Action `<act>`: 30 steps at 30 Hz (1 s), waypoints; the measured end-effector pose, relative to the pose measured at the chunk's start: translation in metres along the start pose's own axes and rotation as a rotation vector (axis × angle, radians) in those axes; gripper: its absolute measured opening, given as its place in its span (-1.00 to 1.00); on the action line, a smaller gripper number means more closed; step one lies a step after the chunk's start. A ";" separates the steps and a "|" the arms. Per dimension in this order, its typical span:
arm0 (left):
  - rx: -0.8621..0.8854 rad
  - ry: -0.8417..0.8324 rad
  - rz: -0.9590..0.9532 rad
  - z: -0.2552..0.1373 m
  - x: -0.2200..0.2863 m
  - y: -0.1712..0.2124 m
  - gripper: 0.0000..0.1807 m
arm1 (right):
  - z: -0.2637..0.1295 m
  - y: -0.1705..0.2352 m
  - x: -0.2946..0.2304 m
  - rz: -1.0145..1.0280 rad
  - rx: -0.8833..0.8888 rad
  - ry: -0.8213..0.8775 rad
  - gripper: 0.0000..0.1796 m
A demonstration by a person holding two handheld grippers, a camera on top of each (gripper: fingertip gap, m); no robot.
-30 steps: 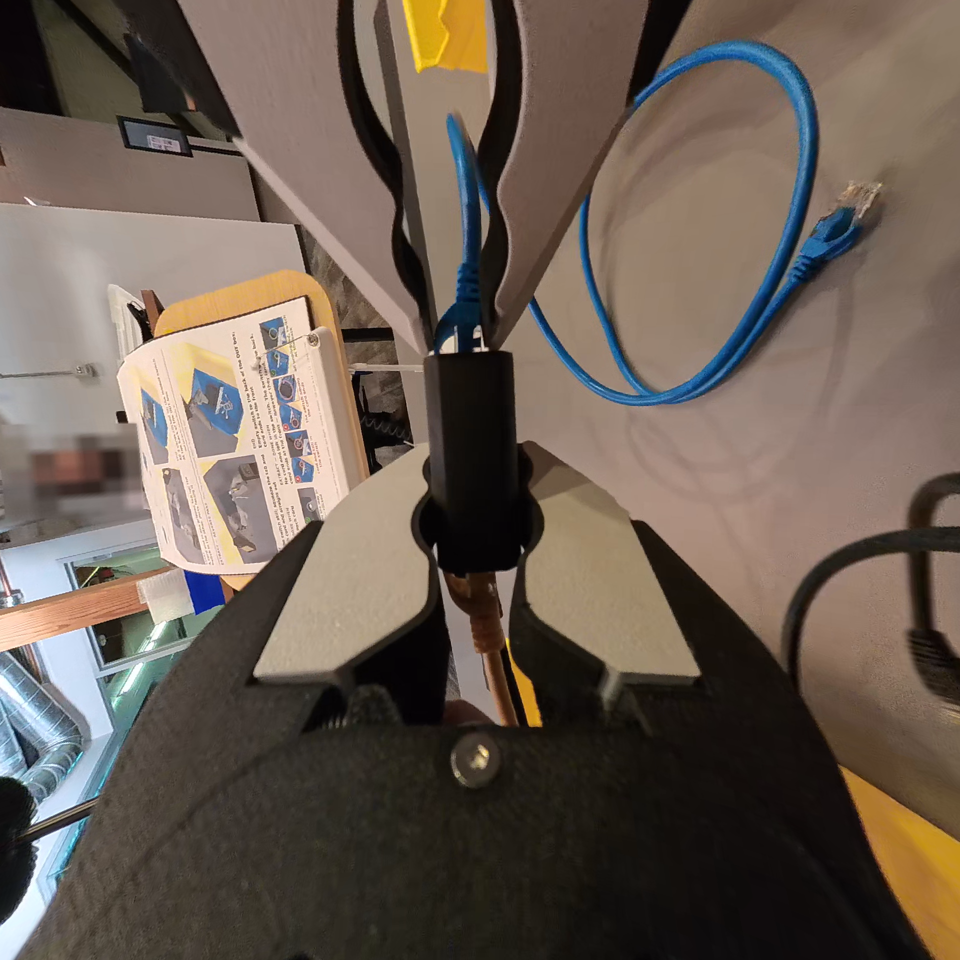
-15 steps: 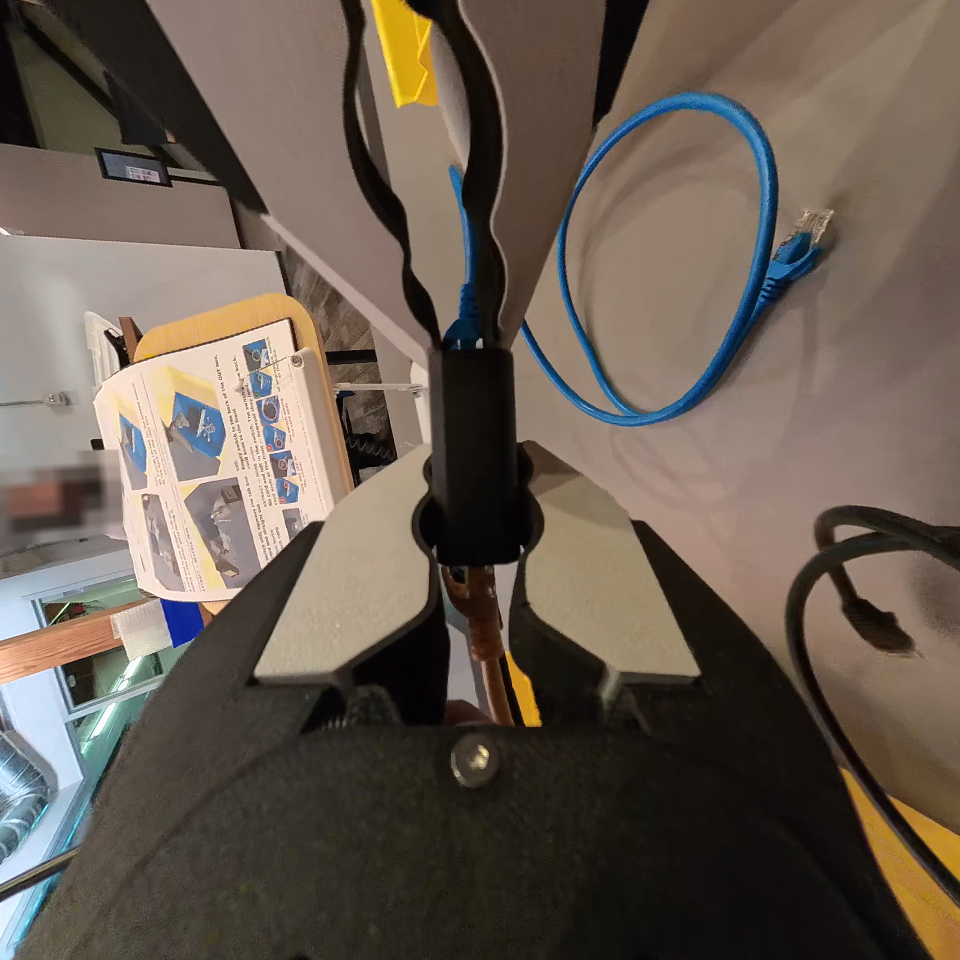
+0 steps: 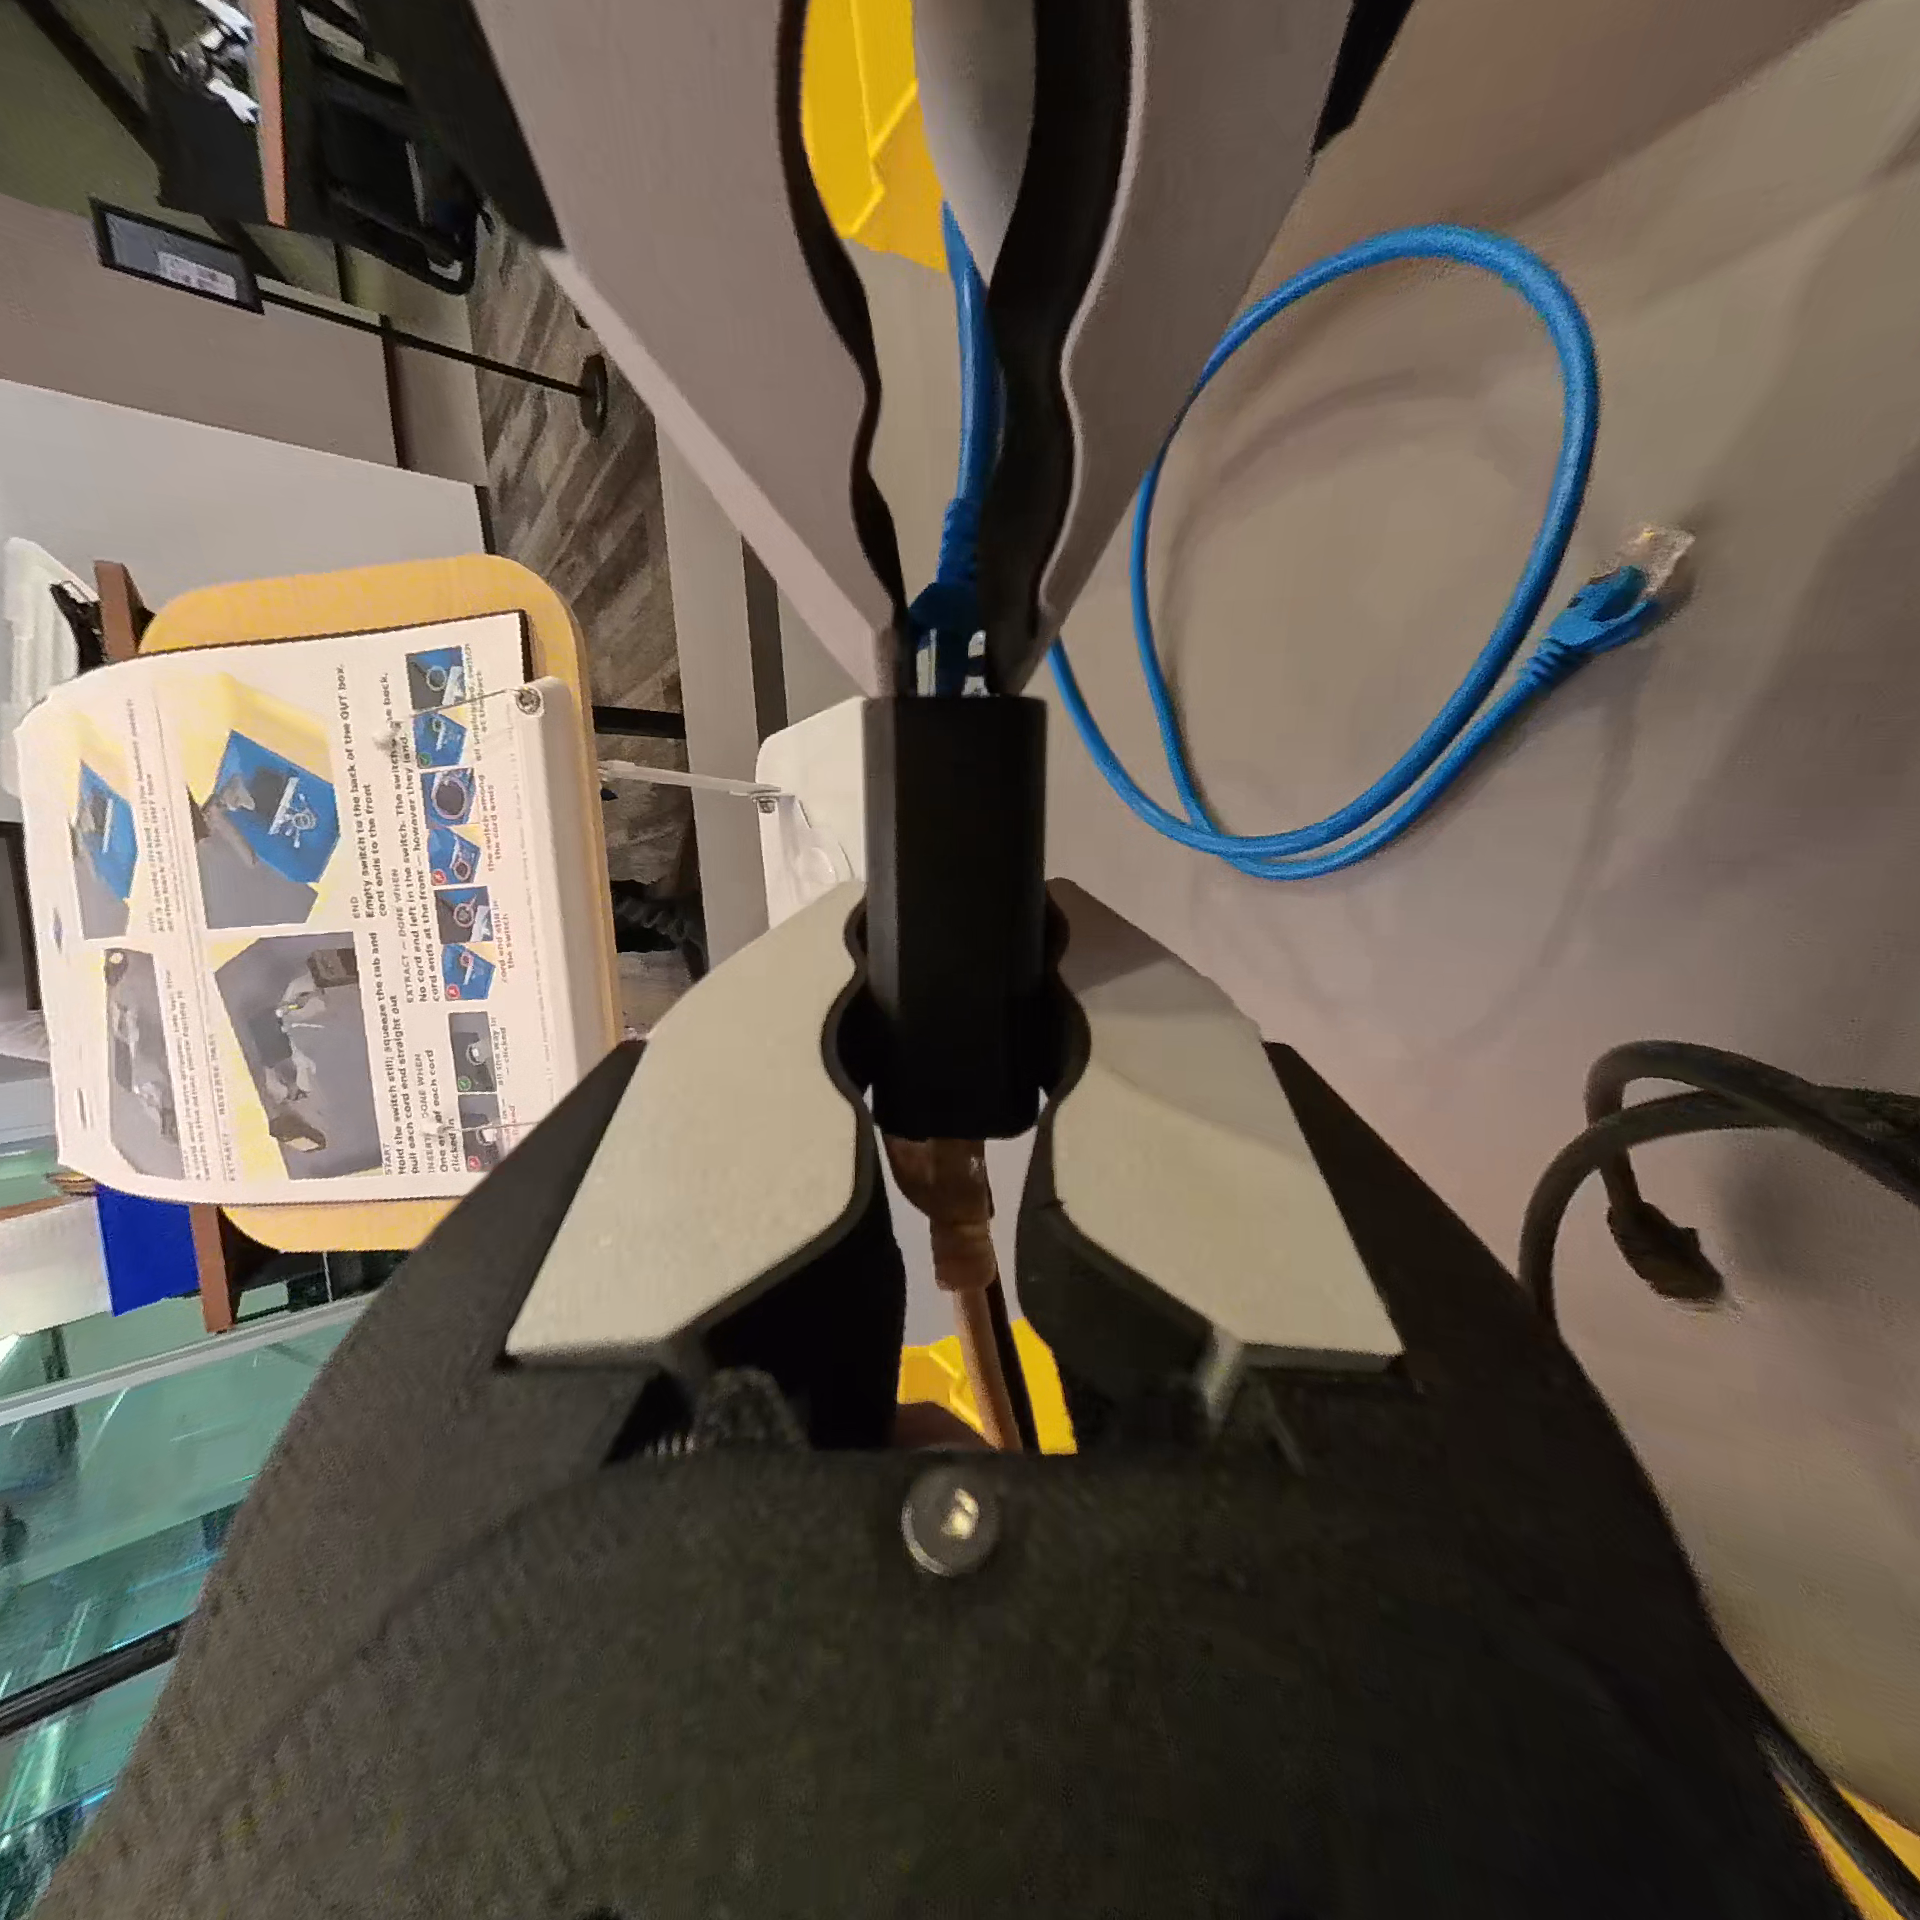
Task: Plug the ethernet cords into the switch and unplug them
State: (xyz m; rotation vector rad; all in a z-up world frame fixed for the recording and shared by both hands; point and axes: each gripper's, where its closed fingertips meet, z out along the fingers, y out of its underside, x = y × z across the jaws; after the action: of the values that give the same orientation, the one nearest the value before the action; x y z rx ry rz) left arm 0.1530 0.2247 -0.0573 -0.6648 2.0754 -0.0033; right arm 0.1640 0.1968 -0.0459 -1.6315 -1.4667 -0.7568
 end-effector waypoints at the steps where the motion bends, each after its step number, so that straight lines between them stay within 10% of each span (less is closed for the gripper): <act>1: 0.000 -0.005 -0.010 -0.001 -0.001 0.000 -0.72 | -0.002 -0.001 0.001 0.016 0.004 0.008 -0.89; 30: 0.059 -0.038 -0.094 -0.017 -0.010 -0.015 -0.70 | -0.039 -0.017 0.015 0.174 0.074 0.015 -0.89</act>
State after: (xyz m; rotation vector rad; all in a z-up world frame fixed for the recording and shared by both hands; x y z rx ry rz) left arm 0.1508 0.2120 -0.0353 -0.7202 1.9989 -0.1038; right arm 0.1530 0.1714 -0.0106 -1.6686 -1.3066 -0.6091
